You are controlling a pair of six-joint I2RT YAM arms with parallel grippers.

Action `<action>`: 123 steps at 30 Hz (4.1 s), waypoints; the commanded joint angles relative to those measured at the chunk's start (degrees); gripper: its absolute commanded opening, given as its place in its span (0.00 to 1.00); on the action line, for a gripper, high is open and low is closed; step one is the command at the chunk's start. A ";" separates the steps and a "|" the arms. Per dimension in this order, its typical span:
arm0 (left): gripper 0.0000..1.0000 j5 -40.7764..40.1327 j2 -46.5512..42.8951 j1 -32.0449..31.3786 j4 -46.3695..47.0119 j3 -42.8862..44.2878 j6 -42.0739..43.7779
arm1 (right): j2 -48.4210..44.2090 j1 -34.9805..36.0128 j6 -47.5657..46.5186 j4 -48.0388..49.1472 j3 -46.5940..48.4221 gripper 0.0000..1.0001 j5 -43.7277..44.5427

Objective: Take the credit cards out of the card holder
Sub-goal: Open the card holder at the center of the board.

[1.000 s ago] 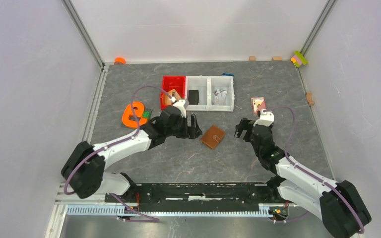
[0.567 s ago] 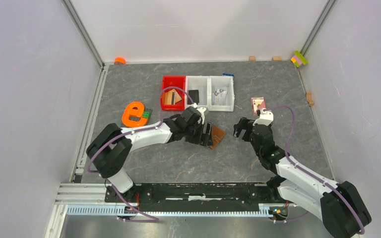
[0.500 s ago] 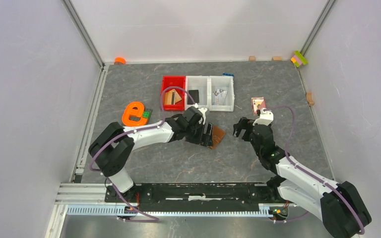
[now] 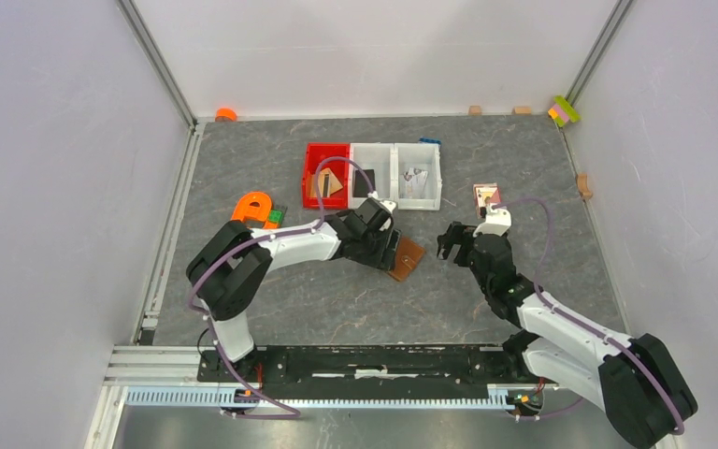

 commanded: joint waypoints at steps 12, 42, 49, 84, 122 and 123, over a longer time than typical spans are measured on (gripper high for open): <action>0.46 10.11 4.85 0.08 2.68 4.10 3.25 | 8.09 -0.07 3.81 5.85 0.04 0.87 -12.00; 0.02 6.92 -9.82 0.72 16.18 -8.79 -1.51 | 13.03 2.52 8.55 12.29 1.59 0.91 -22.96; 0.02 7.60 -10.08 0.70 16.93 -9.09 -1.94 | 16.75 5.04 9.81 12.32 3.36 0.85 -21.49; 0.02 4.92 -11.76 0.70 16.18 -9.98 -2.96 | 14.80 8.45 1.65 8.25 5.35 0.68 -11.58; 0.02 -2.88 -17.18 0.70 15.39 -12.61 -3.82 | 21.54 9.51 3.93 -10.50 14.81 0.62 5.03; 0.02 -2.80 -16.94 0.70 15.40 -12.51 -3.83 | 21.33 9.51 3.23 -9.39 14.49 0.63 3.42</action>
